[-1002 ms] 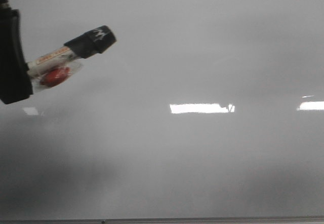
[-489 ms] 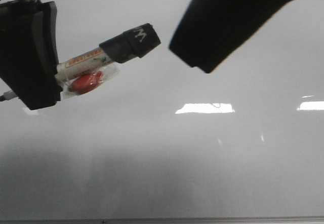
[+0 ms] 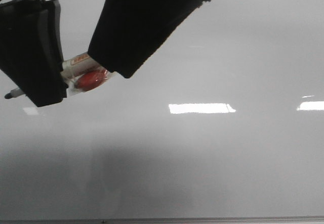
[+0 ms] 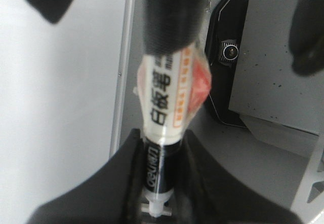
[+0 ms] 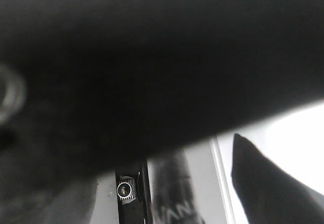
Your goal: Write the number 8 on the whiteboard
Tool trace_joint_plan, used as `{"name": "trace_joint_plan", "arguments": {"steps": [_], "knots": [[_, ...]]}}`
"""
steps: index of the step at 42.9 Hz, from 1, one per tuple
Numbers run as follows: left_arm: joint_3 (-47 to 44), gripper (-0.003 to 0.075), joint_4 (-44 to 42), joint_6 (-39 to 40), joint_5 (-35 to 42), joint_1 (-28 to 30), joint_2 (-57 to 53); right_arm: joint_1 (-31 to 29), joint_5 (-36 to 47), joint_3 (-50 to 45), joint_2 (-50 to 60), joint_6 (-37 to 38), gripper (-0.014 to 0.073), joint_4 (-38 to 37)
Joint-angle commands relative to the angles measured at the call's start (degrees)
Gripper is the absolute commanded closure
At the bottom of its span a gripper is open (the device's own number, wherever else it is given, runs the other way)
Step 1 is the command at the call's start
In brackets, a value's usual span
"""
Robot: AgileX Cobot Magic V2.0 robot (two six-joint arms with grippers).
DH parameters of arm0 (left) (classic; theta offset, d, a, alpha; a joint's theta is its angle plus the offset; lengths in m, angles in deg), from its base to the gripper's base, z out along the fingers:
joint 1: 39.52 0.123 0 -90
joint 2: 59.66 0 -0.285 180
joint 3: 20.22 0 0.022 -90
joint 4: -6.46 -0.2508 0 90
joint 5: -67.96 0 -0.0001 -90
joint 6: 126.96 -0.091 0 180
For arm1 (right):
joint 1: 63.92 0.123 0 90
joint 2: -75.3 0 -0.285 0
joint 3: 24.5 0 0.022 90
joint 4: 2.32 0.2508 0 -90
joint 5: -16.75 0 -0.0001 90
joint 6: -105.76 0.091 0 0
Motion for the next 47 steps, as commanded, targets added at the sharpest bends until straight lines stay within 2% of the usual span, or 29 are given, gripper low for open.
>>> {"name": "trace_joint_plan", "arguments": {"steps": [1, 9, 15, 18, 19, 22, 28, 32, 40, 44, 47], "knots": [[1.9, 0.0741, 0.9, -0.1, 2.1, -0.5, -1.6, 0.2, 1.7, 2.1, 1.1, -1.4, 0.0069, 3.2], [1.9, 0.0741, 0.9, -0.1, 2.2, -0.5, -1.6, 0.2, 1.0, 2.6, 0.2, -1.4, 0.0263, 3.4], [1.9, 0.0738, 0.9, 0.8, 3.5, -0.5, -1.6, 0.2, -0.1, 2.6, 0.2, -1.3, 0.0473, 3.4], [1.9, 0.0694, 0.9, 2.4, 4.5, -0.5, -1.6, 0.1, -0.7, 2.6, 0.2, -1.3, 0.0579, 3.5], [1.9, 0.0665, 0.9, 2.7, 4.6, -0.5, -1.6, 0.0, -0.7, 2.6, 0.2, -1.3, 0.0606, 3.5], [1.9, 0.0513, 0.5, 3.9, 5.4, -0.5, -1.6, -0.1, -0.9, 2.6, 0.2, -1.3, 0.0671, 3.5], [1.9, 0.0139, 0.2, 5.5, 7.4, -0.5, -1.7, -1.1, -0.9, 2.6, 0.2, -1.3, 0.0663, 3.4], [1.9, 0.0038, 0.2, 6.5, 7.4, -0.5, -1.7, -2.8, -1.4, 2.5, 0.2, -1.1, 0.0663, 3.4], [1.2, 0.0085, 1.3, 6.6, 6.2, -0.4, -2.7, -9.2, -3.7, 1.1, 0.7, -1.1, 0.0662, 3.8], [0.0, 0.0142, 1.6, 6.6, 7.4, -0.4, -4.6, -13.5, -3.5, -1.4, 1.4, -1.1, 0.0662, 4.3], [-1.5, 0.0212, 2.3, 6.6, 9.0, 0.7, -7.0, -16.3, -2.8, -3.6, 2.1, -1.1, 0.0662, 5.7]]}}
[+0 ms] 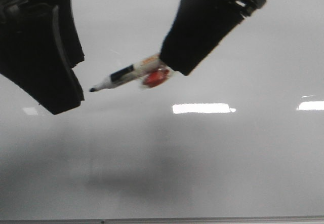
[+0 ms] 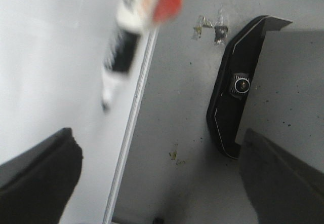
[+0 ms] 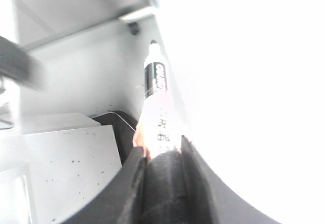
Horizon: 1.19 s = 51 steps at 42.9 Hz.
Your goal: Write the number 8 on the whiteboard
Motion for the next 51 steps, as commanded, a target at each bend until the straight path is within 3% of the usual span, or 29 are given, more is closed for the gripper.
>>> {"name": "trace_joint_plan", "arguments": {"steps": [1, 9, 17, 26, 31, 51], "knots": [[-0.4, 0.0237, 2.3, 0.6, 3.5, 1.4, -5.2, -4.0, 1.4, -1.6, 3.5, 0.0, 0.0662, 4.4], [-8.7, 0.0528, 6.8, 0.0, 11.6, 10.9, -16.3, -6.7, 5.4, -6.2, 5.3, -0.6, 0.0664, 8.4], [-20.0, 0.0742, 12.4, 0.0, 18.2, 16.5, -30.7, -6.7, 5.4, -6.2, 5.1, -0.6, 0.0664, 12.3], [-33.4, 0.0741, 18.7, 0.0, 29.9, 16.7, -50.0, -6.6, 6.3, -6.2, 5.0, -0.6, 0.0664, 13.7], [-36.5, 0.0741, 19.0, 0.0, 31.4, 16.7, -56.0, -6.2, 7.9, -6.1, 4.8, -0.6, 0.0664, 13.8], [-37.0, 0.0741, 19.0, 0.0, 31.5, 16.7, -58.4, -3.6, 22.8, 3.4, -4.1, 3.3, 0.0655, 15.4]]}}
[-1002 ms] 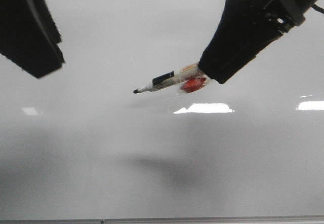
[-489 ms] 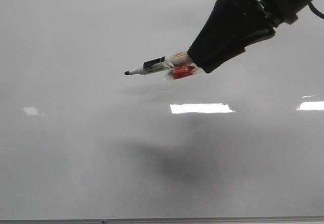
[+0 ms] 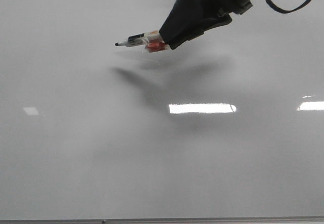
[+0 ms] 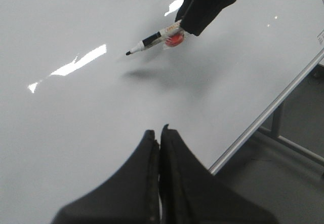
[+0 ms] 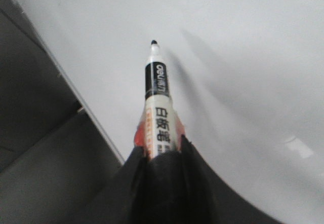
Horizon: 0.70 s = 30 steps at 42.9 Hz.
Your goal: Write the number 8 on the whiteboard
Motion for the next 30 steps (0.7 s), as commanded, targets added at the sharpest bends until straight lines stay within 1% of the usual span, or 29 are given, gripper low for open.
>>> {"name": "trace_joint_plan", "arguments": {"steps": [1, 6, 16, 24, 30], "knots": [[1.6, 0.0741, 1.7, 0.2, 4.2, 0.1, 0.4, -0.1, 5.3, 2.3, 1.2, 0.5, 0.0655, 2.5], [1.6, 0.0741, 1.7, 0.2, 4.2, 0.1, 0.4, -0.1, 7.8, 2.4, 0.4, 0.5, 0.0655, 2.5], [1.6, 0.0741, 1.7, 0.2, 4.2, 0.1, 0.4, 0.0, 8.9, 2.5, -2.2, 0.5, 0.0655, 3.4], [1.6, 0.0741, 1.7, 0.2, 4.2, 0.1, 0.4, 0.0, 3.2, 2.4, -5.2, 0.5, 0.0655, 2.2], [1.6, 0.0741, 1.7, 0.2, 4.2, 0.1, 0.4, 0.0, 1.7, 2.1, -5.1, 1.3, 0.0655, -0.5]]}}
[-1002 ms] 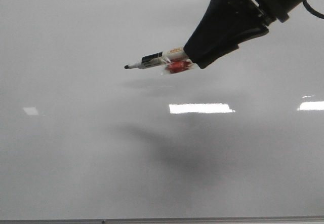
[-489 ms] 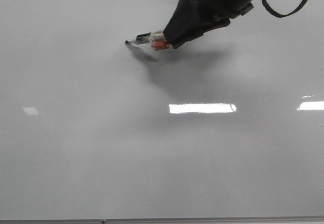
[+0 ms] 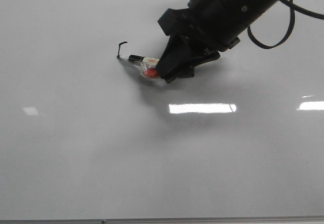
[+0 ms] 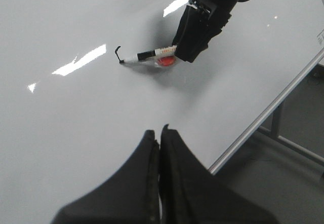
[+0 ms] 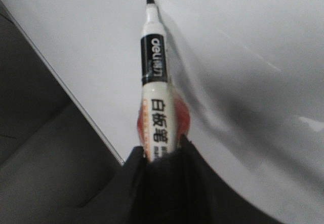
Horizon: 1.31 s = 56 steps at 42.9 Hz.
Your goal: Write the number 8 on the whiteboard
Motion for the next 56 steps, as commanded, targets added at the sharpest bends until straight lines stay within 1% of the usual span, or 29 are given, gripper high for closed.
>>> {"name": "trace_joint_plan", "arguments": {"steps": [1, 6, 14, 22, 29, 33, 38, 42, 49, 56], "knots": [[1.7, 0.0741, 1.7, 0.2, 4.1, 0.1, 0.5, -0.3, 1.2, 1.4, 2.5, 1.3, 0.0655, -1.2], [1.7, 0.0741, 1.7, 0.2, 4.1, 0.1, 0.5, -0.5, 0.8, 1.4, 3.1, 2.6, 0.0655, -3.5], [1.7, 0.0741, 1.7, 0.2, 4.1, 0.1, 0.5, -1.9, -0.2, 1.2, 4.1, 7.2, 0.0655, -7.7], [1.7, 0.0741, 1.7, 0.2, 4.1, 0.1, 0.5, -2.9, 0.0, -3.3, 5.5, 7.6, 0.0655, -9.6], [1.7, 0.0741, 1.7, 0.2, 4.1, 0.1, 0.5, -1.3, 1.5, -7.1, 4.5, 7.6, 0.0655, -9.4], [1.7, 0.0741, 1.7, 0.2, 4.1, 0.1, 0.5, 0.8, 2.6, -7.0, 3.3, 7.6, 0.0655, -8.7], [1.7, 0.0741, 1.7, 0.2, 4.1, 0.1, 0.5, 4.1, 7.1, -6.8, 2.3, 7.6, 0.0655, -6.8], [1.7, 0.0741, 1.7, 0.2, 4.1, 0.1, 0.5, 6.0, 8.7, -5.4, 1.6, 7.6, 0.0655, -6.5], [1.7, 0.0741, 1.7, 0.2, 4.0, 0.1, 0.5, 6.5, 9.8, -3.2, 1.4, 7.6, 0.0655, -5.3], [1.7, 0.0741, 1.7, 0.2, 4.0, 0.1, 0.5, 5.4, 9.4, -3.0, 2.3, 8.2, 0.0655, -5.0]]}}
